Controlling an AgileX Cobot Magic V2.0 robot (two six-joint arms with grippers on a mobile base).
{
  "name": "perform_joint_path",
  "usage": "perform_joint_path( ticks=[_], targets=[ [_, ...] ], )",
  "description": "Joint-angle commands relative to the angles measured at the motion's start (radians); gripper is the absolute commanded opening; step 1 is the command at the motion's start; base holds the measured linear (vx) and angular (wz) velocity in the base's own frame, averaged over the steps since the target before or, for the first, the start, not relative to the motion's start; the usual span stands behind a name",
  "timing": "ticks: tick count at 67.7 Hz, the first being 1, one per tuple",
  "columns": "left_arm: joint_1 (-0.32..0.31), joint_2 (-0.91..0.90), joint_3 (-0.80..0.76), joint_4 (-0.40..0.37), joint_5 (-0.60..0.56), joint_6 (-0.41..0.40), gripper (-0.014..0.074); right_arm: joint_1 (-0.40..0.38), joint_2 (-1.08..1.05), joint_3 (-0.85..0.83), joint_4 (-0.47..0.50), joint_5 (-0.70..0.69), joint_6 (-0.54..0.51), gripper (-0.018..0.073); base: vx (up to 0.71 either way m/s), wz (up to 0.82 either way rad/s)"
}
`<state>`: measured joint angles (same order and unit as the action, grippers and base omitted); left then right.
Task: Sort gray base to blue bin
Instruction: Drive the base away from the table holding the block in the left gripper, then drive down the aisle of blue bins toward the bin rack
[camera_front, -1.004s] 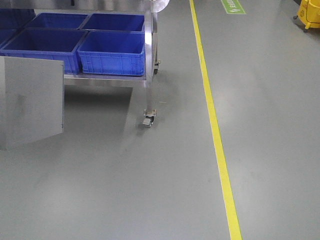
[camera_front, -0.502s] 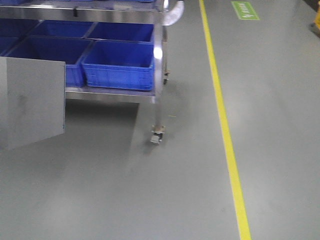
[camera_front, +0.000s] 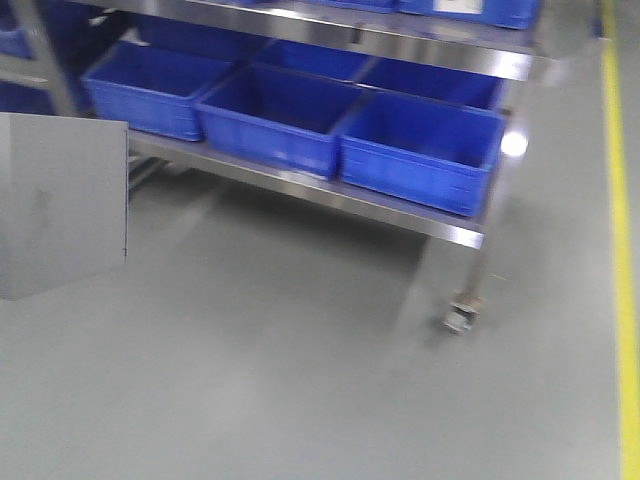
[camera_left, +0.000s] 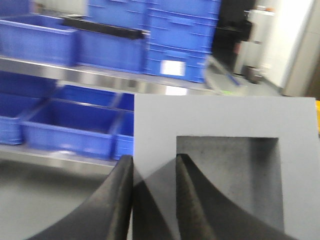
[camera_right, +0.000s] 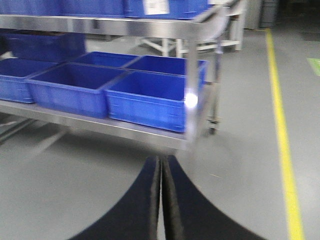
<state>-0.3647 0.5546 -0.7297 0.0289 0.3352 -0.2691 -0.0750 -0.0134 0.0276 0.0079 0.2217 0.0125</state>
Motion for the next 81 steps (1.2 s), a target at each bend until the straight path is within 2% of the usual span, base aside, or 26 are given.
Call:
perform_joint_path(
  ticks=[1,81],
  targets=[
    [-0.001,0.0,-0.03,-0.004,-0.111,-0.005,0.0004,-0.005,-0.009,0.002,-0.008,-0.075,-0.012,-0.0005,0.21,0.81],
    [-0.001,0.0,-0.03,-0.004,-0.111,-0.005,0.0004,-0.005,-0.009,0.002,-0.008,-0.075,-0.012,-0.0005,0.24,0.73]
  ],
)
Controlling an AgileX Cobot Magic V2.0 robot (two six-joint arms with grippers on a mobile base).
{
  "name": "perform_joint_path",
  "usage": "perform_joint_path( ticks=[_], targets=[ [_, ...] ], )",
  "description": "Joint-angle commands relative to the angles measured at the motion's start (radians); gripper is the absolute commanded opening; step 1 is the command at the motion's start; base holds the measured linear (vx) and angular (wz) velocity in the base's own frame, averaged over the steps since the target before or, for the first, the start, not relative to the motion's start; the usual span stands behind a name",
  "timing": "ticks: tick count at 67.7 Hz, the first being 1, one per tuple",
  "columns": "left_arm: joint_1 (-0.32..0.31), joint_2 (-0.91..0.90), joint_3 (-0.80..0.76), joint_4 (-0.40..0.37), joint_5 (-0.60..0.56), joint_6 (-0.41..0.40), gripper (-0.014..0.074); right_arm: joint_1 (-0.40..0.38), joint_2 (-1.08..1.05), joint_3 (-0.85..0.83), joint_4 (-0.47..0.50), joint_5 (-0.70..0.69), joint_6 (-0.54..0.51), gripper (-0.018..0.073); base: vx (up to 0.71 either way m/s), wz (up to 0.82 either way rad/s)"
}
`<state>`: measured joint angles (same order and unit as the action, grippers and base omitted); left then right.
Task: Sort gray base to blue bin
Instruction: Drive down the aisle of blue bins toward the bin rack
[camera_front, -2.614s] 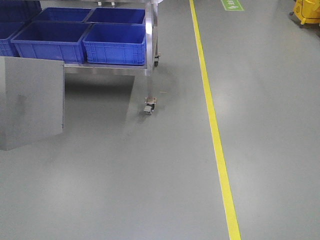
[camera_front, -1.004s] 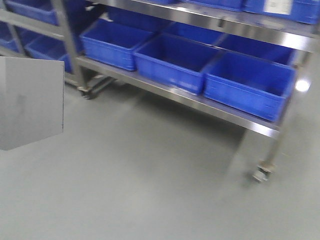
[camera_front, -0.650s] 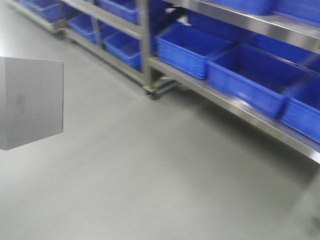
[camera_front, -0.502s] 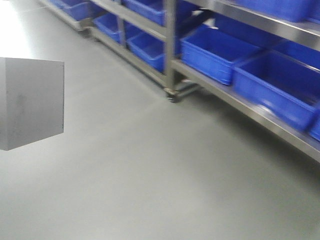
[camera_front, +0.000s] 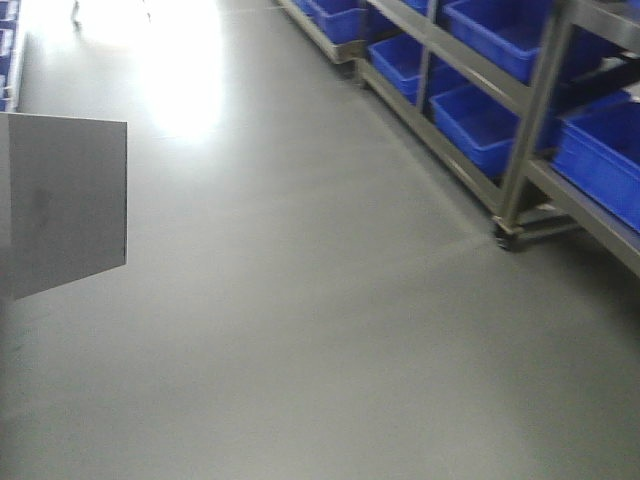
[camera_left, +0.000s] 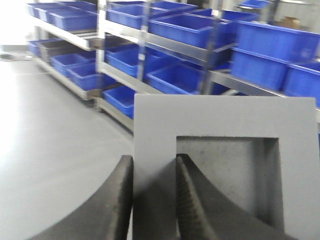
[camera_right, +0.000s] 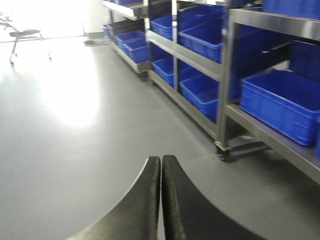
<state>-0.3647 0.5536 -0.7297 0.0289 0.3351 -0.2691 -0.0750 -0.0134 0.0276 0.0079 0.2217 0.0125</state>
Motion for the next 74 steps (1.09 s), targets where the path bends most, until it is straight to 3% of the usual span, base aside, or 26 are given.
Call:
perform_joint_path(
  ticks=[1,28,74],
  targets=[
    [-0.001,0.001,-0.03,-0.004,-0.111,-0.005,0.0004,-0.005,-0.009,0.002,-0.008,-0.075,-0.012,-0.0005,0.24,0.6],
    [-0.001,0.0,-0.03,-0.004,-0.111,-0.005,0.0004,-0.005,-0.009,0.002,-0.008,-0.075,-0.012,-0.0005,0.28,0.36],
    [-0.001,-0.001,-0.03,-0.004,-0.111,-0.005,0.0004,-0.005,-0.009,0.002,-0.008,-0.075,-0.012,-0.0005,0.42,0.03]
  ],
)
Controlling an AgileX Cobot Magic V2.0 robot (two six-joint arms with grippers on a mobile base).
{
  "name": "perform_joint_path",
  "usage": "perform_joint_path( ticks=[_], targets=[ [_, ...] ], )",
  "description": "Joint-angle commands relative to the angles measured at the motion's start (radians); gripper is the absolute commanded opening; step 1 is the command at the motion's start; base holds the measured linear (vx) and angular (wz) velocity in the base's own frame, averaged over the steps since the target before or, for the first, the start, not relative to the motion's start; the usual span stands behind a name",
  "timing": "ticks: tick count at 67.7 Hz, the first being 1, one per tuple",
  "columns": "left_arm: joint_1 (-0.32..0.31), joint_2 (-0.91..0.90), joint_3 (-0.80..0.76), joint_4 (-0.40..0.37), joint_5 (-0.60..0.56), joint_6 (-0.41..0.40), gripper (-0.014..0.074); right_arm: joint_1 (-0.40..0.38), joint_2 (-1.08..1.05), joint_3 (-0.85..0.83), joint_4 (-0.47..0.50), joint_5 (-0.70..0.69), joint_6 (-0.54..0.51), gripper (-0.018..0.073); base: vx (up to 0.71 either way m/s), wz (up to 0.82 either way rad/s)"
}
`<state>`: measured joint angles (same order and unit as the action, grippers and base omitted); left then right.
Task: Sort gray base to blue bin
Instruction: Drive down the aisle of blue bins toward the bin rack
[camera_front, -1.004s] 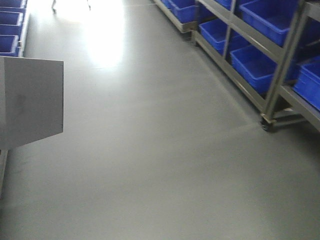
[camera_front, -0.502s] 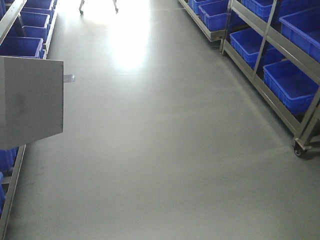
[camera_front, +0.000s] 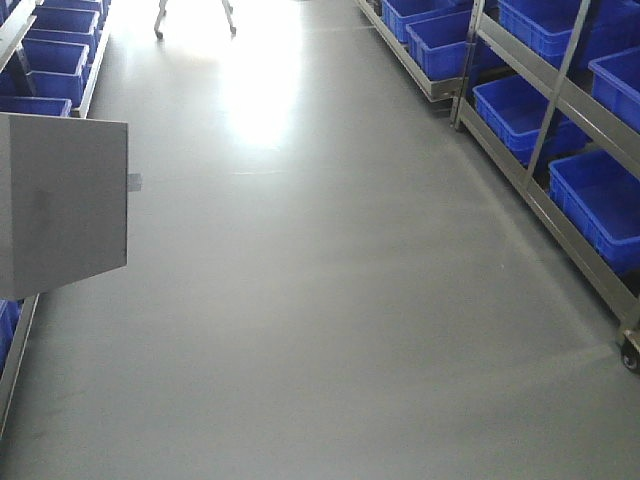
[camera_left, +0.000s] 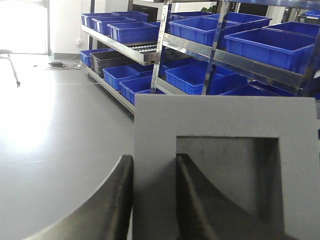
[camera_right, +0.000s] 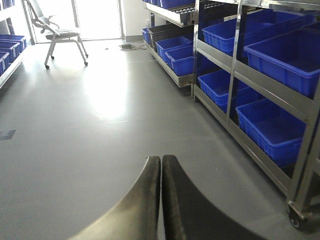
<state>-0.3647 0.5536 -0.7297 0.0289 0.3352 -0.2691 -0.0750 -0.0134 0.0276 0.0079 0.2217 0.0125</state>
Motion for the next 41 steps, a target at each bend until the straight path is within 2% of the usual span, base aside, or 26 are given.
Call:
perform_joint_path(
  ticks=[1,41],
  targets=[
    [-0.001,-0.001,-0.03,-0.004,-0.111,-0.005,0.0004,-0.005,-0.009,0.002,-0.008,-0.075,-0.012,-0.0005,0.46,0.04],
    [-0.001,-0.001,-0.03,-0.004,-0.111,-0.005,0.0004,-0.005,-0.009,0.002,-0.008,-0.075,-0.012,-0.0005,0.47,0.11]
  ],
)
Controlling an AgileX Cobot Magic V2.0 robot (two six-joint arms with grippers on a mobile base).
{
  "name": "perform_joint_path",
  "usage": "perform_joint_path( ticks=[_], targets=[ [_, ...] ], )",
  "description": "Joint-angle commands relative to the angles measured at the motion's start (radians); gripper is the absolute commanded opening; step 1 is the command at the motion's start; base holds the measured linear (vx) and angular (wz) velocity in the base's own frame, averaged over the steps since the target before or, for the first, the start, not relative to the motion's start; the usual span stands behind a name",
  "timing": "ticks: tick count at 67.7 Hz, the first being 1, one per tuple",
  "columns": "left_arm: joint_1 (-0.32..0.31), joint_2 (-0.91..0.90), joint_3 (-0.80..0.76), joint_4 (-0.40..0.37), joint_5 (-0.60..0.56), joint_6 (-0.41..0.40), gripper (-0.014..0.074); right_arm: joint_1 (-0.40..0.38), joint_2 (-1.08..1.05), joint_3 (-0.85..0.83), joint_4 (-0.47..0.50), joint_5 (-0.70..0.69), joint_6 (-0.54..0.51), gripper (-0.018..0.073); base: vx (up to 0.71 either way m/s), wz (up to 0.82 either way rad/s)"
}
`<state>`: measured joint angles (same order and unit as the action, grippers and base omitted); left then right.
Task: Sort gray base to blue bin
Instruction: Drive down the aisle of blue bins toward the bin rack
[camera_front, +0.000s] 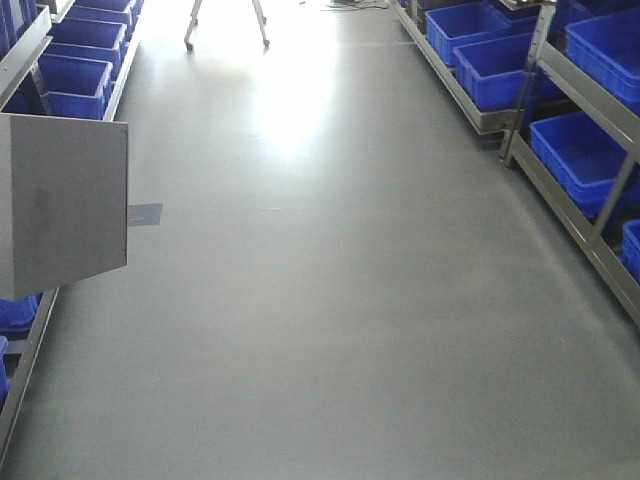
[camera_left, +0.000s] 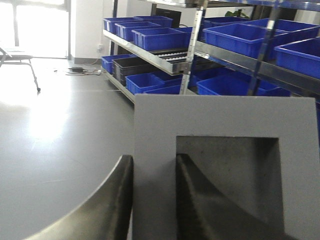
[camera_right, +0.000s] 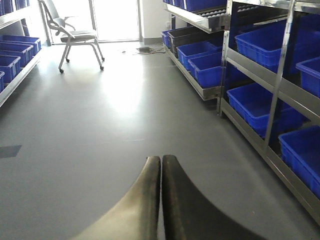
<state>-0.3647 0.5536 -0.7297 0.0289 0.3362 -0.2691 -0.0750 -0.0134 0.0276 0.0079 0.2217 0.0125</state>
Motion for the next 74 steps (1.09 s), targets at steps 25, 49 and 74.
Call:
perform_joint_path(
  ticks=[25,49,74],
  targets=[
    [-0.001,-0.001,-0.03,-0.004,-0.112,-0.005,0.0004,-0.005,-0.009,0.002,-0.008,-0.075,-0.012,-0.0005,0.47,0.16],
    [-0.001,-0.001,-0.03,-0.004,-0.112,-0.005,0.0004,-0.005,-0.009,0.002,-0.008,-0.075,-0.012,-0.0005,0.47,0.1],
    [-0.001,-0.001,-0.03,-0.004,-0.112,-0.005,0.0004,-0.005,-0.009,0.002,-0.008,-0.075,-0.012,-0.0005,0.48,0.11]
  ],
)
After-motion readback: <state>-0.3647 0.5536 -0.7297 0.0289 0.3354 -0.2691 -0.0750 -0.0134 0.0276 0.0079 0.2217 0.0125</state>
